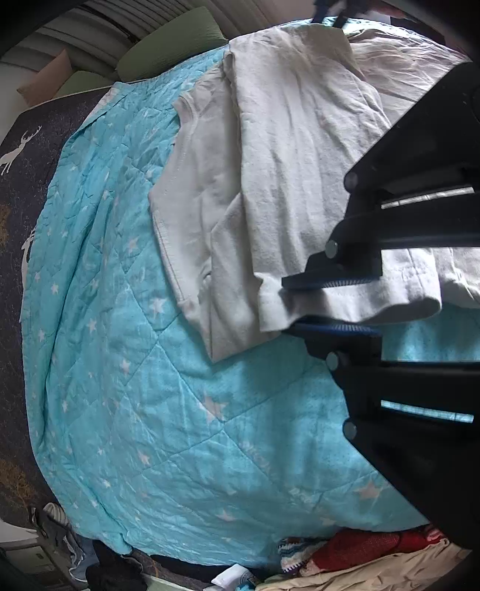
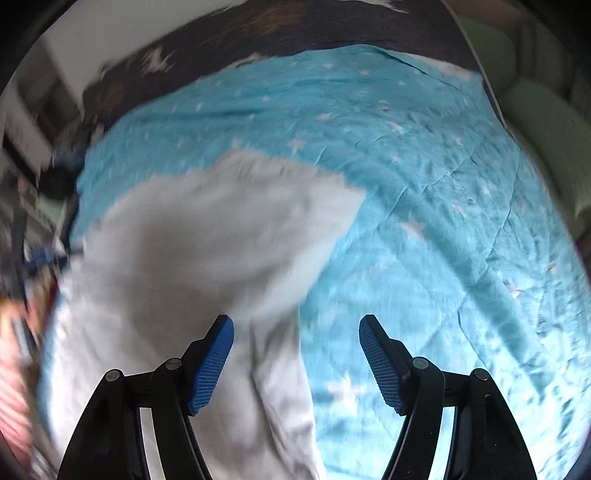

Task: Fold small clothes

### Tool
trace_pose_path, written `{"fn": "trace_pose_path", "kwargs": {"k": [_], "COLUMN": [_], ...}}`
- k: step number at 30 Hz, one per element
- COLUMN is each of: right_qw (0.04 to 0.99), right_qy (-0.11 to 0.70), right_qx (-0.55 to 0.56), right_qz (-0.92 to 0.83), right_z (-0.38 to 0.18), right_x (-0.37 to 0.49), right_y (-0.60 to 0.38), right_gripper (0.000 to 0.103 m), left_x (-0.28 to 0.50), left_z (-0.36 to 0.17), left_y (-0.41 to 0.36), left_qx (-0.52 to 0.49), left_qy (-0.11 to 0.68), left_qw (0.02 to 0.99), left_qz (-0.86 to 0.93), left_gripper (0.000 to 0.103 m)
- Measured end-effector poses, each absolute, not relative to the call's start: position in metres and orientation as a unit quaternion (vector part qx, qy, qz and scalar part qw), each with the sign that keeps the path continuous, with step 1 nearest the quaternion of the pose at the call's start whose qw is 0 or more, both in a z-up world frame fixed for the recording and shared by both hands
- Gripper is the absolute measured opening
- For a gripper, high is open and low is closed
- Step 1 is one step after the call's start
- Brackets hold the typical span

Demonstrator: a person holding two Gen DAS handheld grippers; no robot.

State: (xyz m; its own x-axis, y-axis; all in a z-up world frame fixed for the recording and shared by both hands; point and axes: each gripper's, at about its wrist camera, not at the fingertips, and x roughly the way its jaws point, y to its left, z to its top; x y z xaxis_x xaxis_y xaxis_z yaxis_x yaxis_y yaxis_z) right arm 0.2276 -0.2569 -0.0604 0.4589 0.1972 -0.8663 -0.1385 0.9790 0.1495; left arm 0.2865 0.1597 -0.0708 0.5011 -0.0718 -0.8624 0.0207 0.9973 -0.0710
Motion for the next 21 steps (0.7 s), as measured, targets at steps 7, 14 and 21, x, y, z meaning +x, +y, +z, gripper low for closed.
{"fn": "trace_pose_path", "kwargs": {"k": [7, 14, 21], "right_qw": [0.852, 0.873, 0.832], "right_qy": [0.512, 0.484, 0.482], "right_qx": [-0.075, -0.048, 0.273], "right_qz": [0.080, -0.024, -0.035], "right_z": [-0.085, -0.085, -0.098], "right_x": [0.211, 0.227, 0.207], "right_y": [-0.211, -0.234, -0.347], "right_gripper": [0.072, 0.044, 0.049], "left_x": [0.287, 0.285, 0.278], "left_z": [-0.070, -0.070, -0.067], "left_y": [0.153, 0.152, 0.147], "left_qx": [-0.015, -0.023, -0.007], "left_qy": [0.497, 0.496, 0.493], "left_qw": [0.868, 0.868, 0.870], "left_qz": [-0.015, -0.020, -0.023], "left_gripper": [0.017, 0.017, 0.023]}}
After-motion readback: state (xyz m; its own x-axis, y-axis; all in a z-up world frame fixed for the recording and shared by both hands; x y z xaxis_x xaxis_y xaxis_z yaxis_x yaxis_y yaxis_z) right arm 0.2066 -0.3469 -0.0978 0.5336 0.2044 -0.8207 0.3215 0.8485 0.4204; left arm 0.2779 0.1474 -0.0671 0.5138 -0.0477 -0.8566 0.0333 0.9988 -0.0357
